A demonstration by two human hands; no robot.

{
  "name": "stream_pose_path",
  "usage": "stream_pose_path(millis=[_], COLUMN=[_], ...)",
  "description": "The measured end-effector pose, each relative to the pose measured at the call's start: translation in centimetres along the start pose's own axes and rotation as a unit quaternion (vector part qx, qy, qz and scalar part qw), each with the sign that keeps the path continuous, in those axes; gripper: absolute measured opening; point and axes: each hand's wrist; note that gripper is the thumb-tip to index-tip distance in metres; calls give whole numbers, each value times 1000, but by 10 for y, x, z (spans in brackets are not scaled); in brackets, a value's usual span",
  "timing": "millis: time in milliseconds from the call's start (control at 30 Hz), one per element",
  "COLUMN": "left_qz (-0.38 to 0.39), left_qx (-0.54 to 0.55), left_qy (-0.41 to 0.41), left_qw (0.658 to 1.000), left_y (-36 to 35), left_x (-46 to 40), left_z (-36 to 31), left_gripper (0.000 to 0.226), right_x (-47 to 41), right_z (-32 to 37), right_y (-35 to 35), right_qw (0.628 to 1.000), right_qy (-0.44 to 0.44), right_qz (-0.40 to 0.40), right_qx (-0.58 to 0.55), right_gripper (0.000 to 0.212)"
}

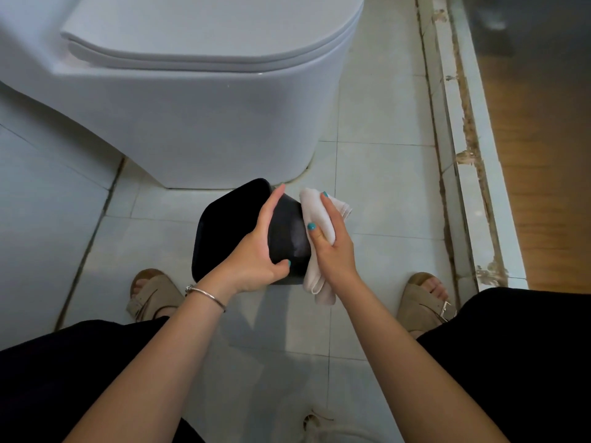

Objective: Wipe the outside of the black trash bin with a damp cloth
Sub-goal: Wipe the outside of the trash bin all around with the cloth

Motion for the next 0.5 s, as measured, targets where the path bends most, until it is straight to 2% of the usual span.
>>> stream_pose_path(millis=[100, 167, 233, 367, 500], left_qz=[-6, -2, -6, -34, -25], left_qx=[-6, -6, 3, 40, 47], left_qy=[4, 2, 0, -10, -3], left_qw=[1000, 1000, 1000, 999, 999], left_y=[-1, -3, -3, -1, 0], left_x=[0, -1, -2, -3, 2], left_z=[-1, -2, 1, 8, 10], left_gripper=[115, 115, 114, 115, 118], right_x=[-6, -6, -2, 7, 14], right_z=[-6, -6, 0, 31, 43], right_y=[8, 8, 3, -23, -35], right_qw=[999, 998, 998, 994, 992], right_qy=[-39, -36, -16, 41, 72], right_qz=[4, 2, 4, 55, 69], right_qx=[-17, -43, -57, -88, -79], right_gripper=[51, 48, 48, 44, 47])
Point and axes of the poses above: each hand's wrist, its own x-axis away from the middle knuckle, its own y-axis out of the back of the hand, z = x × y, and after that the axes turned 12 degrees about z, right-handed
